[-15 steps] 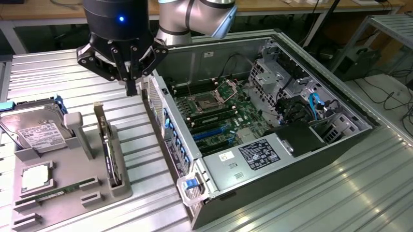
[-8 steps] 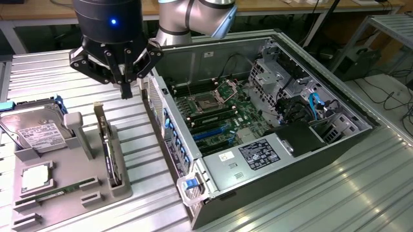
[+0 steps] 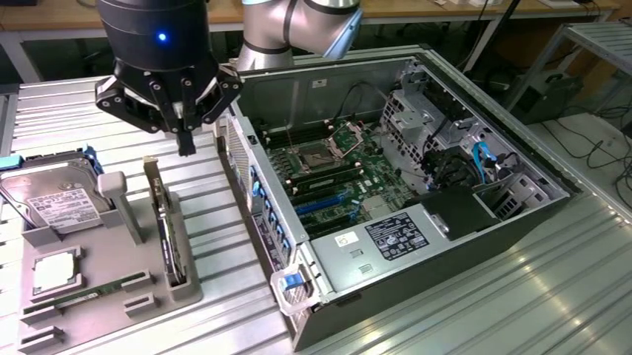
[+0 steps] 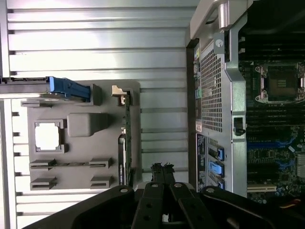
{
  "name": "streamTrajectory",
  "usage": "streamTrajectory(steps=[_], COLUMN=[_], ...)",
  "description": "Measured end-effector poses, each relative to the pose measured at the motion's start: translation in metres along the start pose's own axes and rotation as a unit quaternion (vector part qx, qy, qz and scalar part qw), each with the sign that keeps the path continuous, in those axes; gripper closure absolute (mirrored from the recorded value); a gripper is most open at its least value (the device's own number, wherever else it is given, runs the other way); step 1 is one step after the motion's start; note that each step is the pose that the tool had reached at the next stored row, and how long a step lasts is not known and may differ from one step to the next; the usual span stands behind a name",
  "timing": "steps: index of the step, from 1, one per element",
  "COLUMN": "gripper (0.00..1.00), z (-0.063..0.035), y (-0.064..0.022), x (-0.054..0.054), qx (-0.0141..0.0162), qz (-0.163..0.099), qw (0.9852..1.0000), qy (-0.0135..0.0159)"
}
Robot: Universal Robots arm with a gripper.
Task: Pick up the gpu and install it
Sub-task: 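Reach for the gpu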
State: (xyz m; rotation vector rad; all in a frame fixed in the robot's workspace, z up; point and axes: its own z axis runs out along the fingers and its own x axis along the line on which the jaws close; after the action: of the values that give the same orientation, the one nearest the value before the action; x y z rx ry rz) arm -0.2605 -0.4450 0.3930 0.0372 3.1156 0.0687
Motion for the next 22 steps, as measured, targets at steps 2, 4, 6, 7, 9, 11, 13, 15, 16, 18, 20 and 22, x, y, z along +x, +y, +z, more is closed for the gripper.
streamTrajectory(steps=[2, 4, 6, 7, 9, 11, 13, 15, 16, 18, 20, 22], gripper=[0.89, 0.89, 0.89, 0.89, 0.89, 0.89, 0.89, 0.89, 0.89, 0.89, 0.89, 0.89], z=[-0.0001, -0.0002, -0.0003, -0.0003, -0.0004, -0.0005, -0.0005, -0.0006, -0.0006, -0.0006, -0.0006, -0.0006], y=[-0.0012, -0.0020, -0.0023, -0.0024, -0.0025, -0.0026, -0.0027, -0.0029, -0.0030, -0.0032, -0.0035, -0.0039], x=[0.002, 0.005, 0.010, 0.012, 0.016, 0.019, 0.022, 0.025, 0.026, 0.028, 0.030, 0.032], qx=[0.0000, 0.0000, 0.0000, 0.0000, 0.0000, 0.0000, 0.0000, 0.0000, 0.0000, 0.0000, 0.0000, 0.0000], qz=[-0.001, -0.001, -0.001, -0.001, -0.001, -0.001, -0.001, -0.001, -0.001, -0.001, -0.001, -0.002], qw=[1.0000, 1.0000, 1.0000, 1.0000, 1.0000, 1.0000, 1.0000, 1.0000, 1.0000, 1.0000, 1.0000, 1.0000], qy=[0.0000, 0.0001, 0.0000, 0.0000, 0.0001, 0.0001, 0.0001, 0.0001, 0.0001, 0.0001, 0.0000, 0.0001])
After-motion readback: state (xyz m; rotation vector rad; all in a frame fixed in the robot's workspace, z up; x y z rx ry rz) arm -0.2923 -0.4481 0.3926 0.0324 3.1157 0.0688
